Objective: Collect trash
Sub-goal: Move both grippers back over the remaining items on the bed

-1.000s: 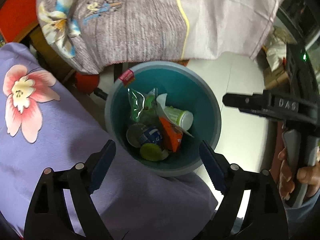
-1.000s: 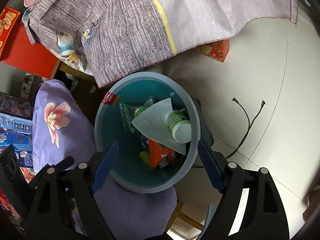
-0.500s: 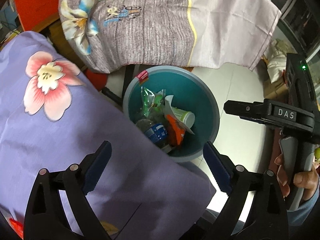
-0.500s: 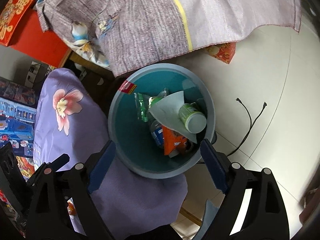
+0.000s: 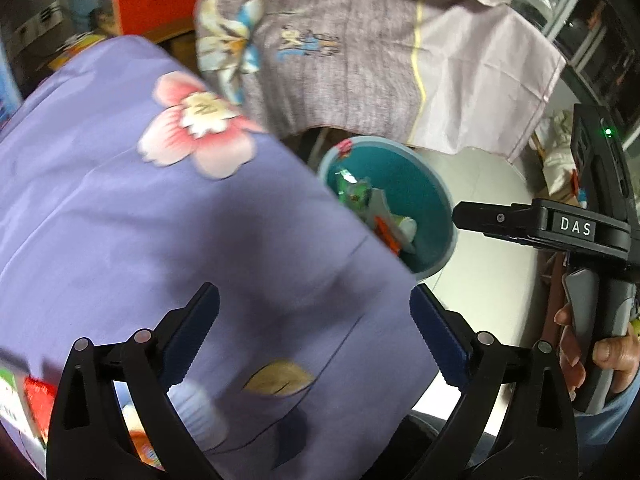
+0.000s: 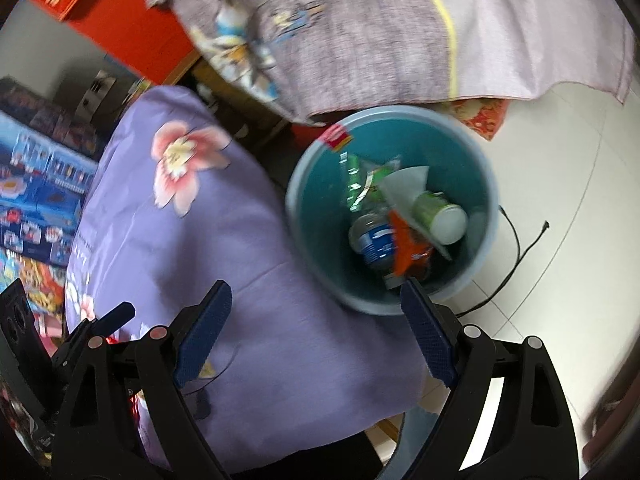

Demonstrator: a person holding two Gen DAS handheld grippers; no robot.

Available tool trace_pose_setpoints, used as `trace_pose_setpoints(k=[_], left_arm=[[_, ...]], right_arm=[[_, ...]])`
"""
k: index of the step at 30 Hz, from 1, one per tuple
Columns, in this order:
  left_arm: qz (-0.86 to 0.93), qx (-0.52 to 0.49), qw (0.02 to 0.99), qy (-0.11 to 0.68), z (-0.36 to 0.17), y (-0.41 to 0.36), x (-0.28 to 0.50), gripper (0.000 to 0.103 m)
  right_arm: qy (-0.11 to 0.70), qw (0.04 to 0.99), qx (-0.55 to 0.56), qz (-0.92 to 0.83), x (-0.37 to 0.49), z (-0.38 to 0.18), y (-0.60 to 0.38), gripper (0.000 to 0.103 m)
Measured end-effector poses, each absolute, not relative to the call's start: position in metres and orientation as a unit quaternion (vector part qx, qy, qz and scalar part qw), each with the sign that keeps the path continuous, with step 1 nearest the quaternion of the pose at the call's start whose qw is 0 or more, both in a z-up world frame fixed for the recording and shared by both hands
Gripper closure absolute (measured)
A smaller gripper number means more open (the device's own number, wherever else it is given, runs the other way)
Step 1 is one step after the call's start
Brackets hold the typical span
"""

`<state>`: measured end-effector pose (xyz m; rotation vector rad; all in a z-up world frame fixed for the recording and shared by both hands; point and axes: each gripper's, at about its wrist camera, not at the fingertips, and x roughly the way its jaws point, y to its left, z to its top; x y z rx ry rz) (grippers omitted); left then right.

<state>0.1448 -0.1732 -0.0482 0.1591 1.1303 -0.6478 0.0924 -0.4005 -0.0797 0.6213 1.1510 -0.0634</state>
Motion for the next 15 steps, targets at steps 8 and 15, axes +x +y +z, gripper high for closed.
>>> trace_pose_setpoints(k=[8,15], left_arm=[[-0.255,0.045,0.814,0.520,-0.046,-0.088,0.134,0.007],[-0.207,0.018,0.829,0.520,-0.047,-0.011,0.125,0.006]], right_arm=[[0.555,0.793,0.249,0.014,0.106,-0.074,-0.326,0.021],[0.584,0.783,0.203,0.069,0.112,-0.075,-0.250,0.020]])
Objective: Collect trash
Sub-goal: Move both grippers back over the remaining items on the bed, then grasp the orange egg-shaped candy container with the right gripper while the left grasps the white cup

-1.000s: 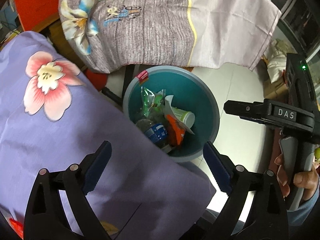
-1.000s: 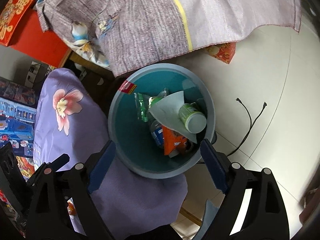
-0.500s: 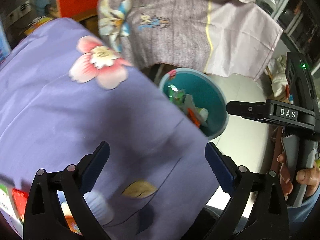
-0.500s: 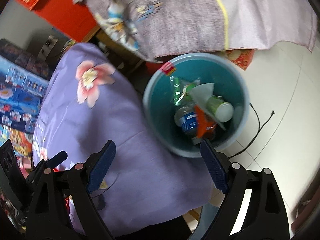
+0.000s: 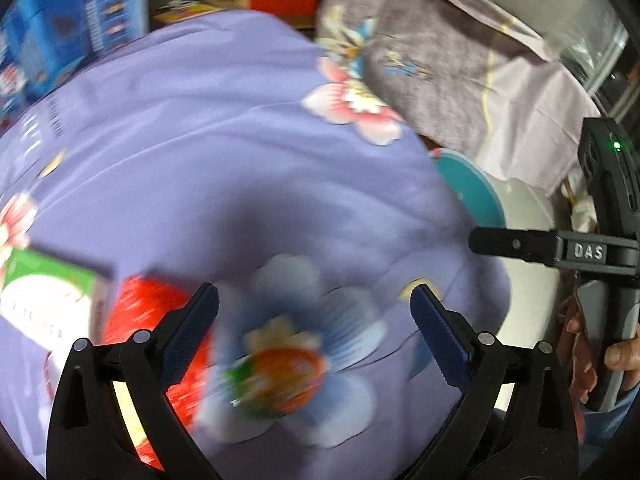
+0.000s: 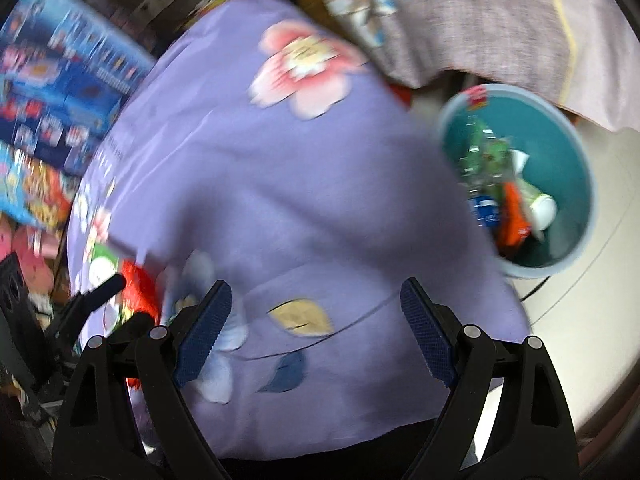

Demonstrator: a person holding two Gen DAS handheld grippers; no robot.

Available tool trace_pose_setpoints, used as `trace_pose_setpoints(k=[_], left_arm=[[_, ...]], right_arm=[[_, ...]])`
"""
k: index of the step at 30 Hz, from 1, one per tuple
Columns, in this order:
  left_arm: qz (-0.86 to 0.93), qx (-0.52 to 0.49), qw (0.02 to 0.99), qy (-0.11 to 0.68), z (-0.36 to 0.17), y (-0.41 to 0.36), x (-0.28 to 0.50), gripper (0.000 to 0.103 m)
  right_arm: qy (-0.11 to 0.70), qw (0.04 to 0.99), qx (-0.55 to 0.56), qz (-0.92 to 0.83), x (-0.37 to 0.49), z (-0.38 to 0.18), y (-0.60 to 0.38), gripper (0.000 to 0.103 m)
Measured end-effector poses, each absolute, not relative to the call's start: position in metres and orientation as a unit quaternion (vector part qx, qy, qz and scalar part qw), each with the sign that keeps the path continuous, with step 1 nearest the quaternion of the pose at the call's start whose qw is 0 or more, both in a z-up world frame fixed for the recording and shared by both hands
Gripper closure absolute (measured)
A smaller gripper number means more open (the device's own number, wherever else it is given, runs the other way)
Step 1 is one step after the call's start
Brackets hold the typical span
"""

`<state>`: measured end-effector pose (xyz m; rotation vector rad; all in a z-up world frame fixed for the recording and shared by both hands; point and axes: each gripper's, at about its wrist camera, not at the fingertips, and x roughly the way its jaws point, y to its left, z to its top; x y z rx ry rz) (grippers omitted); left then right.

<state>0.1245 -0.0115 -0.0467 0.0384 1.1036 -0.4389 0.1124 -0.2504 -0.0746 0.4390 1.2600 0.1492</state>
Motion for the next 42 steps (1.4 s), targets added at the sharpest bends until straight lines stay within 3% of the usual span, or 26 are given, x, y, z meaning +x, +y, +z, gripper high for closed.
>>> trace_pose_setpoints(k=[18,28,31,34,42], left_arm=[[-0.065,-0.060,0.843,0.531,-0.072,0.160,0.087,0.006],[-0.044,-0.080,0.838,0.538,-0.093,0.186,0.070,0.006],[-0.043,-0.084,0.836,0.540,-0.097,0.189,0.068,0.006],[-0.042,-0.084,0.836,0.541,-0.098,0.189,0.069,0.006],[-0.039,-0.092,0.837,0.538,-0.098,0.184,0.080,0.006]], right_arm=[[0.637,0.743,0.066,0.193,0.097,-0.103,-0.079,0.020],[0.602,0.777,-0.007,0.183,0.090,-0.114,-0.050,0.021],[0.598,0.780,-0.015,0.184,0.088,-0.118,-0.048,0.025],[0.584,0.791,-0.041,0.177,0.086,-0.118,-0.044,0.038],[0.583,0.794,0.015,0.171,0.096,-0.110,-0.072,0.039]])
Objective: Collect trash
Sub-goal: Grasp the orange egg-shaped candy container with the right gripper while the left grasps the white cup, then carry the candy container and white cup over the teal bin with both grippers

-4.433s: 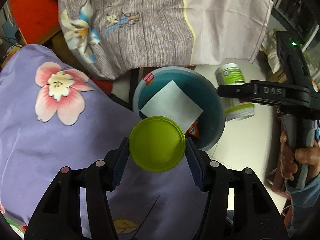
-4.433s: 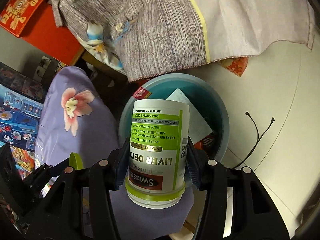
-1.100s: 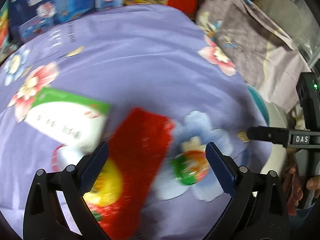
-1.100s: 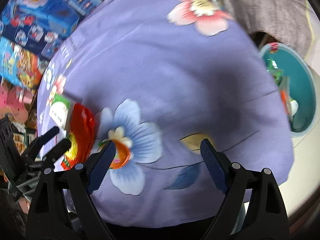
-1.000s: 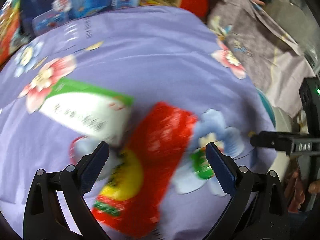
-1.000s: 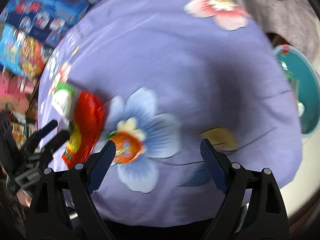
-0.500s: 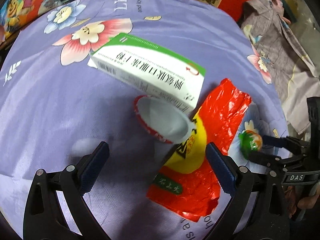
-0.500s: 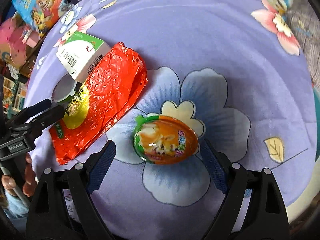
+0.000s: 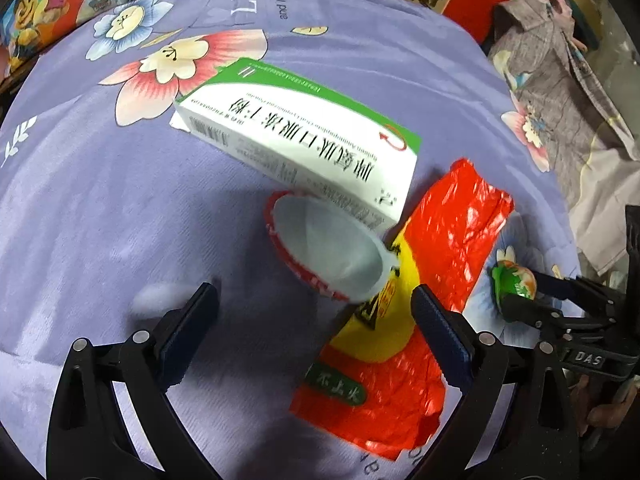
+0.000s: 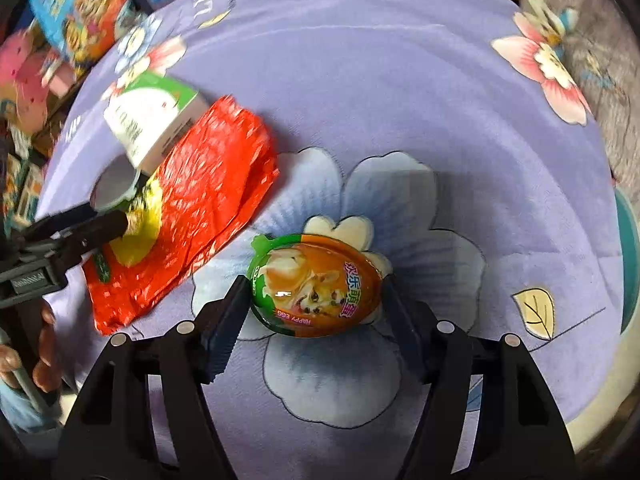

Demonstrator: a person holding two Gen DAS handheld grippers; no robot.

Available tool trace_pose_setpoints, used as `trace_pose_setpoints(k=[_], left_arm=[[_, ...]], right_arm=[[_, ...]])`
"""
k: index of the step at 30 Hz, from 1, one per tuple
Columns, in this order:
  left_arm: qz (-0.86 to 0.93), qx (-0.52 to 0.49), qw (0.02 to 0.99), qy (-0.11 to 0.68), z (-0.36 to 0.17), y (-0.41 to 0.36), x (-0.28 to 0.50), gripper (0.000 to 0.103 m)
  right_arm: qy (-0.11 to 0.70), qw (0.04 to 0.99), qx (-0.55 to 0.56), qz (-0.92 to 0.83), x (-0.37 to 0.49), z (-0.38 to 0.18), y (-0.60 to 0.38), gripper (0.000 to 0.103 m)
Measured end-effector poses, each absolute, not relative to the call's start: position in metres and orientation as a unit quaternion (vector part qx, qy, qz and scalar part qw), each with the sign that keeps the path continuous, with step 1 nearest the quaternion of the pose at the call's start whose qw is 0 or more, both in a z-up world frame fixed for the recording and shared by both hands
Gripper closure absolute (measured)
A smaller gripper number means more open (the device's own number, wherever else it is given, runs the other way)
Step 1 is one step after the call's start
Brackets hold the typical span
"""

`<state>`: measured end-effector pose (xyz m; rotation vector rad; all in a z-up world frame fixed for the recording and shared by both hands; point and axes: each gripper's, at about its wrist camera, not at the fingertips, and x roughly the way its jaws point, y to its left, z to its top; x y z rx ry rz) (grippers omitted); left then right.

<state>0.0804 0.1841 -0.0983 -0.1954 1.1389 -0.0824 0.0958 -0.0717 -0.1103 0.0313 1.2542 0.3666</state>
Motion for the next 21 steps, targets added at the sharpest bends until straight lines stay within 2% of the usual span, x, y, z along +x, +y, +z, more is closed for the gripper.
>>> trace_pose_setpoints(k=[9,11,13,21], left_arm=[[-0.022,-0.080,0.843,0.531,-0.102,0.174,0.103,0.007],[-0.013,-0.062,0.848,0.526,-0.101,0.170,0.104,0.018],[-0.006,-0.045,0.851,0.522,-0.100,0.170,0.104,0.040],[-0.016,-0.071,0.848,0.525,-0.095,0.187,0.092,0.042]], right_arm=[[0.583,0.796,0.046,0.157,0.098,-0.105,-0.096,0.039],[0.584,0.794,0.049,0.159,0.099,-0.108,-0.091,0.039],[0.585,0.793,0.050,0.161,0.100,-0.108,-0.088,0.039],[0.577,0.797,0.060,0.170,0.099,-0.102,-0.088,0.039]])
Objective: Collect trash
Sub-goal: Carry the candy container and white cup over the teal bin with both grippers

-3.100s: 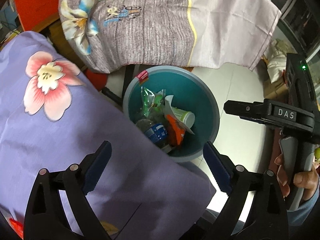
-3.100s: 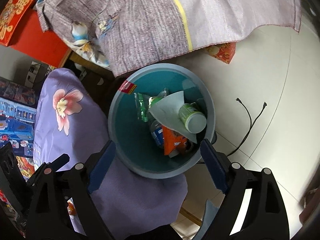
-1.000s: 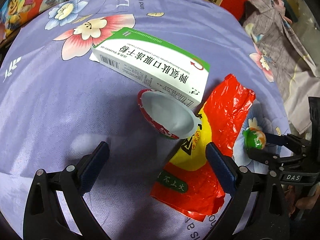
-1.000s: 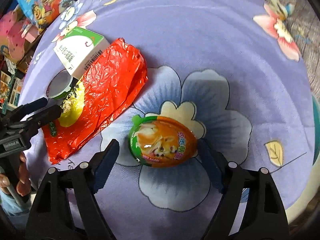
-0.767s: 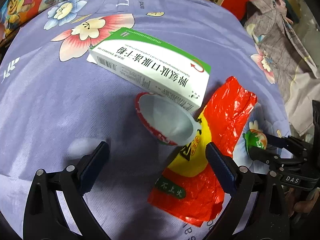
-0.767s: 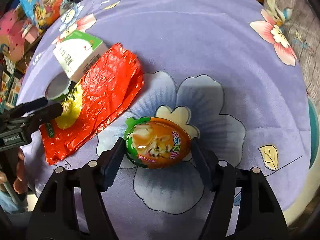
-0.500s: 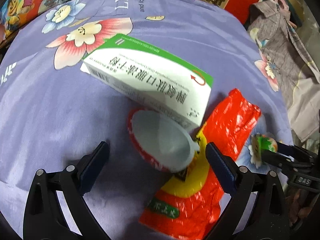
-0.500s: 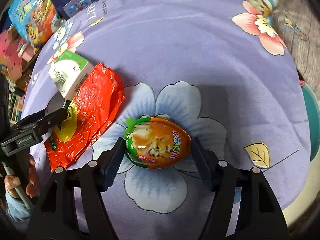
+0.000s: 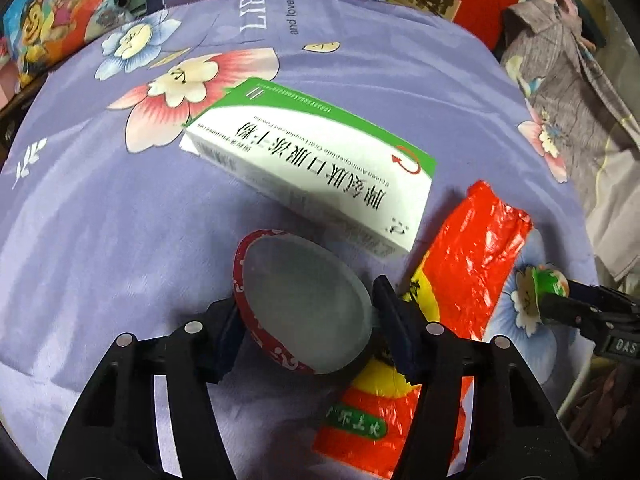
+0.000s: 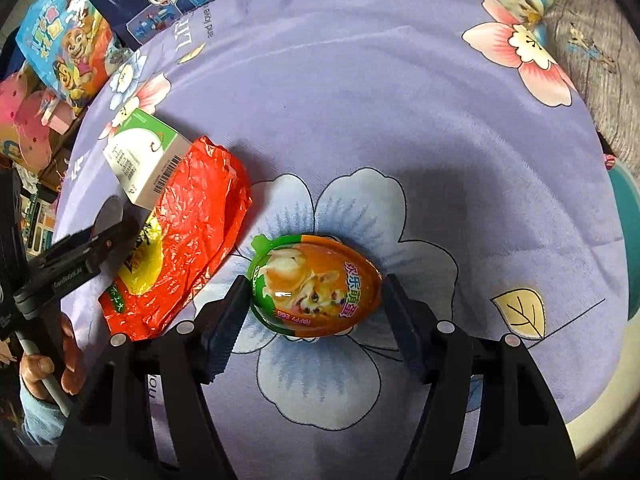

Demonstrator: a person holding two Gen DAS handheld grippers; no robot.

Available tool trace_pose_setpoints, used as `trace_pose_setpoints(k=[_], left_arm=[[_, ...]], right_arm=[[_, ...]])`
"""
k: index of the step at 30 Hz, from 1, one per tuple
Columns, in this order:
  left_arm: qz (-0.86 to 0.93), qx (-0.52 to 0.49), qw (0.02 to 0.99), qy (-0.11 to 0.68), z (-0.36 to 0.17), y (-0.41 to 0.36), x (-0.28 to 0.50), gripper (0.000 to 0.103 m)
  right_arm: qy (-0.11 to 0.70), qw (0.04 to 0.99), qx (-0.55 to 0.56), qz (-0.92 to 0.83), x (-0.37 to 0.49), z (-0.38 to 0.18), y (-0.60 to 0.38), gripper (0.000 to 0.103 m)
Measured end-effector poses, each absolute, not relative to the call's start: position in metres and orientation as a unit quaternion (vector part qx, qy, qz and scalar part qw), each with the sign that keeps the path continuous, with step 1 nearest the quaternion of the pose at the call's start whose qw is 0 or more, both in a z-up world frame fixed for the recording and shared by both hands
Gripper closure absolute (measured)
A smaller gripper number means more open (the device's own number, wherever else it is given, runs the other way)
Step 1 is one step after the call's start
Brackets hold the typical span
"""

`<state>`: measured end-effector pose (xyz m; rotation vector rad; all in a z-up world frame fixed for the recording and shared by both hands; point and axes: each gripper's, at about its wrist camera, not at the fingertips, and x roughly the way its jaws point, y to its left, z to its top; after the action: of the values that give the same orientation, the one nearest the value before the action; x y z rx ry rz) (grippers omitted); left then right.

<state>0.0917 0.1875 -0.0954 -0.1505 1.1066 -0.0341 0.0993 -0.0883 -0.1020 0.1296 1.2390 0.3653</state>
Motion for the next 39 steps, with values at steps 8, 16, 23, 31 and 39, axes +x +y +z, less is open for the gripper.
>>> trace_pose_setpoints(k=[8,16,23,31,39], left_arm=[[-0.044,-0.060,0.857,0.510,-0.072,0.167,0.082,0.042],[-0.084,-0.030,0.866,0.493,-0.047,0.122,0.088,0.042],[-0.133,0.007,0.861,0.491,-0.036,0.061,0.100,0.042],[-0.193,0.056,0.850,0.488,-0.032,-0.023,0.112,0.042],[-0.236,0.089,0.832,0.495,-0.036,-0.099,0.126,0.041]], right_arm=[[0.568,0.801,0.085,0.168,0.100,-0.094,-0.104,0.039],[0.548,0.814,0.118,0.155,0.100,-0.082,-0.139,0.039],[0.527,0.825,0.158,0.128,0.098,-0.075,-0.191,0.039],[0.505,0.836,0.200,0.077,0.096,-0.070,-0.270,0.039],[0.486,0.839,0.243,0.029,0.092,-0.073,-0.346,0.039]])
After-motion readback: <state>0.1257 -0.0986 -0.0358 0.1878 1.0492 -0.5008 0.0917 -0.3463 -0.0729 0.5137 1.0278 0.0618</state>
